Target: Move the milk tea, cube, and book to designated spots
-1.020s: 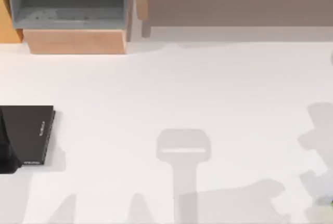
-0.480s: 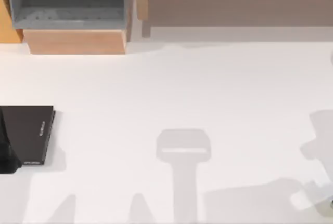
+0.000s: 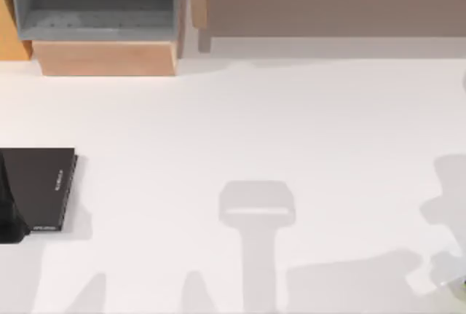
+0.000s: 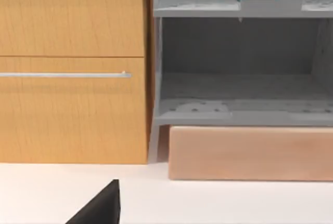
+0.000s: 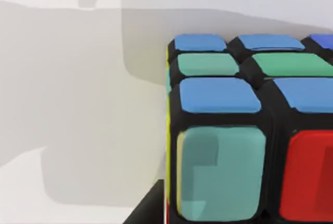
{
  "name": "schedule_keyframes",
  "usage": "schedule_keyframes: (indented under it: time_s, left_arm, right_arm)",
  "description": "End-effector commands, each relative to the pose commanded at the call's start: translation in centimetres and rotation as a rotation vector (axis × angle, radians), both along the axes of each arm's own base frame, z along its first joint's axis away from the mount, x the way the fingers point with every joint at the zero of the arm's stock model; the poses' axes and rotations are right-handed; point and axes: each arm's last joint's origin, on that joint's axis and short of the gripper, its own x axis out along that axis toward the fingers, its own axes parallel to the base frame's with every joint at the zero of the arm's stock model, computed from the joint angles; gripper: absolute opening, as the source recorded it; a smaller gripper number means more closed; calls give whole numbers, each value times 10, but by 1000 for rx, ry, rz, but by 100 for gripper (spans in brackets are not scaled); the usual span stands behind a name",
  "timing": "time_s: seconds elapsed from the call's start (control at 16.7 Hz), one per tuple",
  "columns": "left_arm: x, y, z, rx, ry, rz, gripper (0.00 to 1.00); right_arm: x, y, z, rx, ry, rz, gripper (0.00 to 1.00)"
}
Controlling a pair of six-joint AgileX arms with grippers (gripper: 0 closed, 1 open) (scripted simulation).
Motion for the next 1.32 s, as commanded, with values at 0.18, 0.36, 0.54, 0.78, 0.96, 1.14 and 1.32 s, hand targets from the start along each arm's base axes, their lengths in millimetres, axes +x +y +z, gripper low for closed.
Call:
schedule_keyframes:
  time_s: [0.18,0.36,0.54,0.78,0.96,1.14,1.32]
  left_arm:
    - [0,0,0,0,0,0,100]
    - [0,0,0,0,0,0,100]
    - [0,0,0,0,0,0,100]
    - [0,0,0,0,0,0,100]
    - [0,0,0,0,0,0,100]
    - [0,0,0,0,0,0,100]
    - [0,0,0,0,0,0,100]
  right_arm:
    - [0,0,0,0,0,0,17]
    - [0,0,0,0,0,0,0]
    - [0,0,0,0,0,0,0]
    - [0,0,0,0,0,0,0]
    - [1,0,5,0,-4,0,0]
    - [0,0,22,0,5,-3,0]
    - [0,0,30,0,-2,-2,0]
